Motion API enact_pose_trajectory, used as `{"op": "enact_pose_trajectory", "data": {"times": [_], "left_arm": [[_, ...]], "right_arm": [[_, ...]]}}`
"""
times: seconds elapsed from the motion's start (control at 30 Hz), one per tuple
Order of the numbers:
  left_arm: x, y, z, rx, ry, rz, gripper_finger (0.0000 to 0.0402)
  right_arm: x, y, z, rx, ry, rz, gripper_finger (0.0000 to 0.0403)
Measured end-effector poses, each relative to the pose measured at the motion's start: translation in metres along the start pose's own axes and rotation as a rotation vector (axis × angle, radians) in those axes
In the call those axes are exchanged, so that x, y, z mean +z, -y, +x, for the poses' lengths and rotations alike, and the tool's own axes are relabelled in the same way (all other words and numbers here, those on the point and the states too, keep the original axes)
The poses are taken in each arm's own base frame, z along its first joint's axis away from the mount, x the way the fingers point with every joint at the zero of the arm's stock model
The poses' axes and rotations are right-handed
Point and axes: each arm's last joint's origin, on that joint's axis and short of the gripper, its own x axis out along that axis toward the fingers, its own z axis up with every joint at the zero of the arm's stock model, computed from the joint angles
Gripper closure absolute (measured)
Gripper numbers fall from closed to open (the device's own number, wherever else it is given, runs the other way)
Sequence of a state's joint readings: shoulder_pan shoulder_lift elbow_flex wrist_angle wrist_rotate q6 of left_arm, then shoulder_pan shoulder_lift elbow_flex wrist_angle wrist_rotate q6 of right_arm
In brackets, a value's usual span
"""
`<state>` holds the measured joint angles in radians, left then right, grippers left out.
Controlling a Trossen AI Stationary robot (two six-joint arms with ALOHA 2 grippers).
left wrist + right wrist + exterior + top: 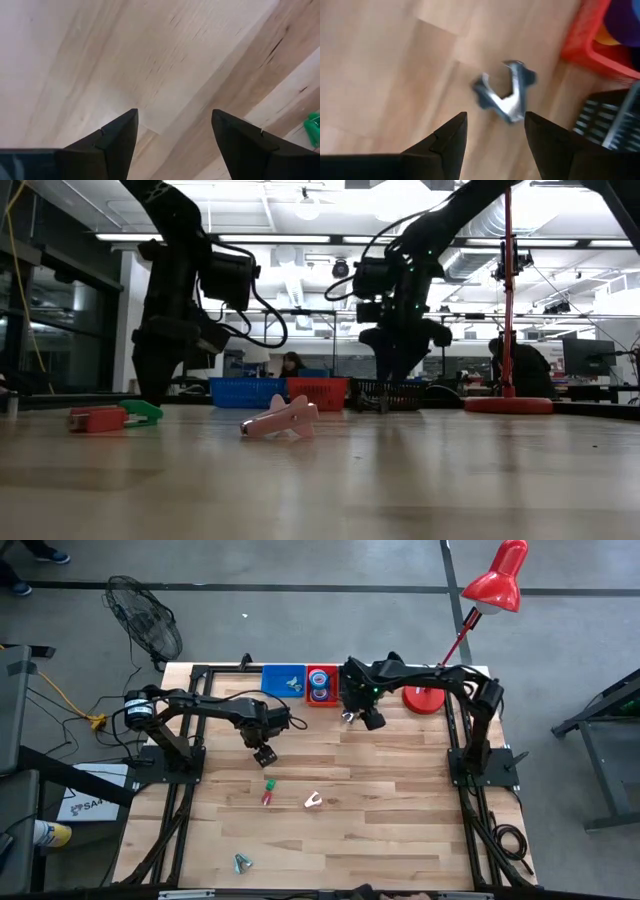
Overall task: Pick and place Stapler, Stapler remover, tape
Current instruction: Put the black staple remover into the blue basket
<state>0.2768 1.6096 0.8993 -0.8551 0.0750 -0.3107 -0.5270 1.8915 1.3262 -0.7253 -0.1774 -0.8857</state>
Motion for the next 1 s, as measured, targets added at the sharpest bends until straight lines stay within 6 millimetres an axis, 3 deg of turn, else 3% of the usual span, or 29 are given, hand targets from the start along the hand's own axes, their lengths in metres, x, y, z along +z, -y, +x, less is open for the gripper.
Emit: {"op": "enact_pose_trajectory", "data": {"times": [0.47, 1.0], "left_arm": [[0.002, 0.001, 0.000, -0.003, 0.023, 0.006, 0.0153], [0.002, 0.001, 0.000, -0.008, 0.017, 0.056, 0.0153]], "right_arm": [[-0.008, 0.015, 0.028, -0.061, -0.047, -0.084, 0.0213], [0.000, 0.008, 0.044, -0.003, -0.012, -0.176, 0.0213]]}}
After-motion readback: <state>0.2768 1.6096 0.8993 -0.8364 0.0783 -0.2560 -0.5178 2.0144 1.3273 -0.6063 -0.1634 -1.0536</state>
